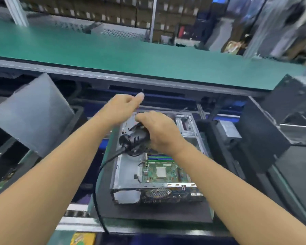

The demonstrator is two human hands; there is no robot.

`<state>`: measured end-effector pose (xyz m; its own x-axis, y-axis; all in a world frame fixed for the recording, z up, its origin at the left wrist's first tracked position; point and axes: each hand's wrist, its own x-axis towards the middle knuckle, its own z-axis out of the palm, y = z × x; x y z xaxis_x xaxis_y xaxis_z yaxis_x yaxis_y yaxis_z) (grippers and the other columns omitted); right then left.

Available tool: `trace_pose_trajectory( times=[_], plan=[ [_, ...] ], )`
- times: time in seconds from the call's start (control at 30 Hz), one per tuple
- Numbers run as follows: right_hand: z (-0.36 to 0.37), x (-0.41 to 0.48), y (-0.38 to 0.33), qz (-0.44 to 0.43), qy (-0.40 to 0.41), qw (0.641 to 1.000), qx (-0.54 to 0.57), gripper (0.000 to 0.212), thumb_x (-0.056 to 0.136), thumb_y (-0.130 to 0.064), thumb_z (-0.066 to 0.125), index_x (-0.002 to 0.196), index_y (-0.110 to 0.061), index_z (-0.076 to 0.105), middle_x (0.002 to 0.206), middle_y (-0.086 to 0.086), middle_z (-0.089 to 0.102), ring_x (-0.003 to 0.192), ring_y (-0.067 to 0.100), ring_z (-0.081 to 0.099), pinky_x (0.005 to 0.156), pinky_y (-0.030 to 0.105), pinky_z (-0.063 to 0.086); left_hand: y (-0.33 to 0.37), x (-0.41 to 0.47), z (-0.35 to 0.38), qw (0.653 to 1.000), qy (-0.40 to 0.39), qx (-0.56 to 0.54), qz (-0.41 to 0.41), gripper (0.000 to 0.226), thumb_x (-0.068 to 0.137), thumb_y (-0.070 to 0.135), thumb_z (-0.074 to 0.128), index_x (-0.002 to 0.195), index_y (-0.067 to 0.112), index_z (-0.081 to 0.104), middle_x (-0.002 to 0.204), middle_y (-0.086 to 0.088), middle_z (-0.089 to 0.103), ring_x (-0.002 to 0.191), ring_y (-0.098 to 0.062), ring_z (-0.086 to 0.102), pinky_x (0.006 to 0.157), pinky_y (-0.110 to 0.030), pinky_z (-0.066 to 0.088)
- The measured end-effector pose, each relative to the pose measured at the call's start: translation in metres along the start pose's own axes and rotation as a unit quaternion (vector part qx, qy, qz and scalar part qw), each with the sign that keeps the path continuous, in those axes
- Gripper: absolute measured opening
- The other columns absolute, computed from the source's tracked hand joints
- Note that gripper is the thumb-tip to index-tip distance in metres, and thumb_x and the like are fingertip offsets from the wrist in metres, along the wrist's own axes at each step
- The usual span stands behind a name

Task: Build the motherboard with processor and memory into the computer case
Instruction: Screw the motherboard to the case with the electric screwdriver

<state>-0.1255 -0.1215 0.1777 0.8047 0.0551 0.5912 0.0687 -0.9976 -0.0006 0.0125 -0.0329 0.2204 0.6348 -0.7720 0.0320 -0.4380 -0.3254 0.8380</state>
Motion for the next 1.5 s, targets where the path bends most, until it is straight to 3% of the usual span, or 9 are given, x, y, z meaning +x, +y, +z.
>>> trace_pose_trajectory(
  times=[0.1,0.27,0.43,0.8,0.97,1.1,1.2,1.33,1.5],
  plan=[
    [-0.026,0.0,0.035,0.128,-0.019,0.991,-0.035,0.045,0.074,-0.016,0.079,0.115,-0.008,0.063,0.095,0.007,0.07,0.084,0.035,0.066,0.061,0.039,0.05,0.042,-0.019,0.004,0.97,0.14,-0.089,0.179,0.033,0.092,0.042,0.047,0.076,0.02,0.065,0.058,0.007,0.063,0.053,-0.011,0.058,0.06,-0.032,0.05],
    [-0.051,-0.019,0.095,0.2,-0.088,0.973,0.067,0.02,0.094,-0.014,0.056,0.099,-0.033,0.056,0.085,-0.017,0.053,0.068,-0.003,0.052,0.062,0.019,0.045,0.103,-0.057,0.061,0.921,-0.18,0.024,0.344,0.025,0.092,0.028,0.052,0.07,0.028,0.062,0.051,0.013,0.054,0.043,-0.001,0.043,0.047,-0.008,0.032],
    [-0.071,-0.051,0.137,0.24,-0.157,0.943,0.167,0.037,0.085,-0.012,0.071,0.11,-0.018,0.043,0.1,-0.001,0.063,0.083,0.02,0.061,0.071,0.039,0.053,0.094,-0.027,0.174,0.873,-0.396,0.215,0.185,0.019,0.091,0.024,0.049,0.089,0.026,0.068,0.073,0.008,0.07,0.064,-0.003,0.059,0.059,-0.018,0.043],
    [-0.098,-0.152,0.211,0.315,-0.057,0.89,0.325,0.032,0.087,-0.022,0.079,0.111,-0.02,0.059,0.096,-0.006,0.068,0.089,0.012,0.064,0.086,0.031,0.05,0.043,-0.012,0.358,0.891,-0.442,-0.022,-0.1,0.015,0.095,0.018,0.049,0.105,0.018,0.06,0.107,-0.008,0.069,0.095,-0.021,0.07,0.083,-0.034,0.059],
    [-0.1,-0.19,0.229,0.36,-0.039,0.867,0.342,0.03,0.091,-0.022,0.074,0.113,-0.028,0.055,0.101,-0.004,0.067,0.099,0.018,0.065,0.095,0.042,0.052,0.024,-0.038,0.427,0.918,-0.37,0.059,-0.133,0.025,0.097,0.016,0.037,0.115,0.024,0.052,0.101,0.002,0.063,0.057,-0.013,0.052,0.049,-0.019,0.04],
    [-0.091,-0.213,0.233,0.368,-0.041,0.856,0.361,0.031,0.091,-0.017,0.072,0.11,-0.03,0.051,0.093,-0.001,0.064,0.09,0.019,0.061,0.088,0.032,0.05,-0.001,-0.058,0.468,0.922,-0.33,0.146,-0.14,0.028,0.093,0.001,0.037,0.111,0.009,0.056,0.112,-0.011,0.061,0.093,-0.028,0.062,0.066,-0.028,0.045],
    [-0.082,-0.229,0.234,0.385,-0.013,0.835,0.393,0.026,0.09,-0.014,0.072,0.11,-0.015,0.055,0.09,0.007,0.064,0.086,0.022,0.06,0.085,0.029,0.05,-0.022,-0.064,0.482,0.919,-0.293,0.24,-0.107,0.028,0.087,-0.009,0.04,0.101,0.011,0.056,0.107,-0.008,0.056,0.091,-0.023,0.053,0.078,-0.036,0.049],
    [-0.074,-0.25,0.239,0.406,0.03,0.815,0.413,0.025,0.089,-0.013,0.072,0.109,-0.016,0.057,0.08,0.003,0.061,0.076,0.012,0.058,0.079,0.02,0.05,-0.044,-0.061,0.493,0.847,-0.263,0.44,0.141,0.025,0.082,0.003,0.059,0.099,0.02,0.064,0.102,0.001,0.054,0.097,-0.022,0.045,0.077,-0.032,0.037],
    [-0.07,-0.267,0.246,0.419,0.062,0.811,0.403,0.022,0.089,-0.014,0.072,0.104,-0.017,0.056,0.077,-0.002,0.056,0.076,0.017,0.057,0.082,0.034,0.051,-0.05,-0.051,0.514,0.789,-0.255,0.531,0.175,0.019,0.086,0.021,0.058,0.102,0.022,0.069,0.11,0.001,0.053,0.112,-0.025,0.04,0.098,-0.035,0.028]
  ],
)
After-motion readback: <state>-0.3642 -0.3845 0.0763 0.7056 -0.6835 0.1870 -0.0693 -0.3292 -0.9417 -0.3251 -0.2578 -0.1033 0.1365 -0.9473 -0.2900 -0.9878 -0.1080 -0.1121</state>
